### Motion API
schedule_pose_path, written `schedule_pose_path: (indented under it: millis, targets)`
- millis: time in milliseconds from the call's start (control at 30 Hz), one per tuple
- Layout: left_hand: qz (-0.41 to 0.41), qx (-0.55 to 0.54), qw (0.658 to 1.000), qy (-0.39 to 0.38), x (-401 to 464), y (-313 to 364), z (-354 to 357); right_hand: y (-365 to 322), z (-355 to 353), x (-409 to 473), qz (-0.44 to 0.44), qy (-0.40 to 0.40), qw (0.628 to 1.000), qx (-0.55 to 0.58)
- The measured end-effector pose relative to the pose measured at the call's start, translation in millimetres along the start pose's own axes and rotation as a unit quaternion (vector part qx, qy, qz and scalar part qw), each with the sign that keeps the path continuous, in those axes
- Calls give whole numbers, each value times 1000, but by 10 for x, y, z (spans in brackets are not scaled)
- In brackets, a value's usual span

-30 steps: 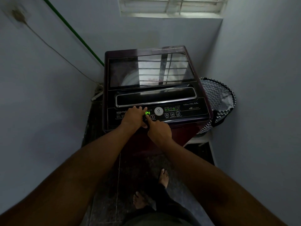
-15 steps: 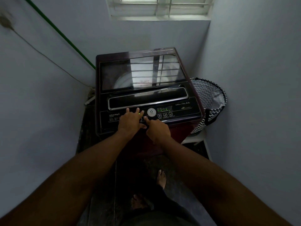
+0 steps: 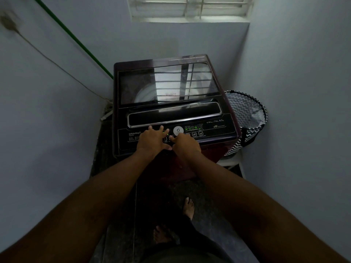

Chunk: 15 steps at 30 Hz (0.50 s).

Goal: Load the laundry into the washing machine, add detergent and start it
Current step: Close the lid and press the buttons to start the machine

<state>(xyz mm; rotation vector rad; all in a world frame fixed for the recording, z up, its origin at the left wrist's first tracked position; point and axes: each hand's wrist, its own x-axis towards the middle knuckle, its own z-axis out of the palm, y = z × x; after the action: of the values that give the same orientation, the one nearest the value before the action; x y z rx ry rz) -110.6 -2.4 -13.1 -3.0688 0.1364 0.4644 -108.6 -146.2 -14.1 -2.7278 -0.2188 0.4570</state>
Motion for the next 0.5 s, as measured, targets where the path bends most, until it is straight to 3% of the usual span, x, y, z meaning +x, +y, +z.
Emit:
schedule_pose_path:
  millis: [133,367,500]
  targets:
    - [0,3,1000,-6,35,-6,6,-46,-66,37,16,4,1000,1]
    - [-2,21,1000,-6,-1,27,-44,-174,-54,55,-40,0,998,-50]
    - [-37,-27,999,26,-59,57,-74,-279,-47,83,-62,10,996,-59]
